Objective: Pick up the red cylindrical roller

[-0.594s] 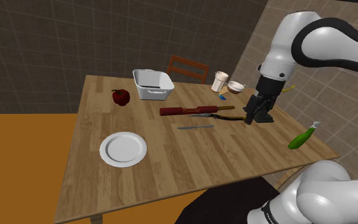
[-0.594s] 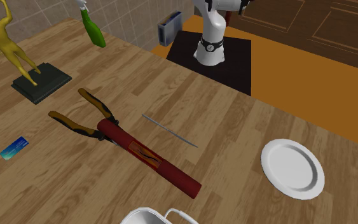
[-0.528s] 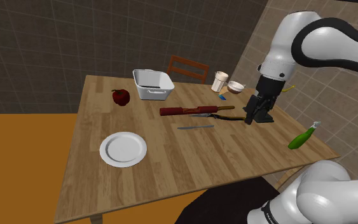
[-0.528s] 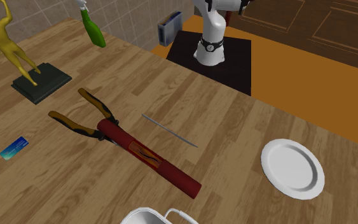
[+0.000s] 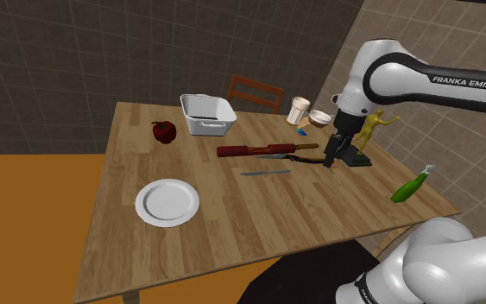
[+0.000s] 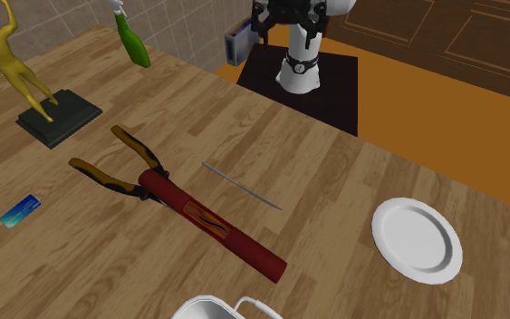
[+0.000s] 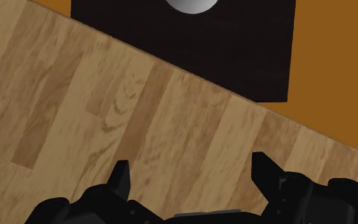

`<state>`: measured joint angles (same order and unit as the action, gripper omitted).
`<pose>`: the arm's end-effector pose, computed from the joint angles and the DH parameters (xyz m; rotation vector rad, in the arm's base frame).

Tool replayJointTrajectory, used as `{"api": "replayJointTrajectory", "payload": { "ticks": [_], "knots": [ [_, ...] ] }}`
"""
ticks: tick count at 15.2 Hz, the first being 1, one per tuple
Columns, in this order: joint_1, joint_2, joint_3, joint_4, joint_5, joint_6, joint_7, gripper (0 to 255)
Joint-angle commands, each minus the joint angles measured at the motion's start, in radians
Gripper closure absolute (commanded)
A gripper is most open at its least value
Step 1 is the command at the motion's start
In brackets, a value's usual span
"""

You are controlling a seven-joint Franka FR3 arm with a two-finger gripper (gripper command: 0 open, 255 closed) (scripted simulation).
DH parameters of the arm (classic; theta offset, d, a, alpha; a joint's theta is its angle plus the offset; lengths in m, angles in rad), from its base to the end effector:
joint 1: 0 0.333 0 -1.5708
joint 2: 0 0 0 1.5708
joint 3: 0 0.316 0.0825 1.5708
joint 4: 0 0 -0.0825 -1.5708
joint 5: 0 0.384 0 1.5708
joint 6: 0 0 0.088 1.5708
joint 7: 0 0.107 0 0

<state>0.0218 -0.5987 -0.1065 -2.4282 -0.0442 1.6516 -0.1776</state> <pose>0.3488 -0.0376 0.4998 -3.0856 -0.1920 0.2742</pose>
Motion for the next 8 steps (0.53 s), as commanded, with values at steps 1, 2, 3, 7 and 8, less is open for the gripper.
{"api": "replayJointTrajectory", "payload": {
  "ticks": [1, 2, 3, 7, 8],
  "knots": [
    [0.004, 0.052, -0.032, 0.009, -0.028, 0.052, -0.082, 0],
    [0.005, 0.082, -0.047, 0.015, -0.039, 0.08, -0.12, 0],
    [0.008, 0.112, -0.062, 0.023, -0.048, 0.108, -0.158, 0],
    [0.019, 0.245, -0.116, 0.068, -0.073, 0.214, -0.308, 0],
    [0.022, 0.28, -0.128, 0.083, -0.075, 0.239, -0.345, 0]
  ]
}}
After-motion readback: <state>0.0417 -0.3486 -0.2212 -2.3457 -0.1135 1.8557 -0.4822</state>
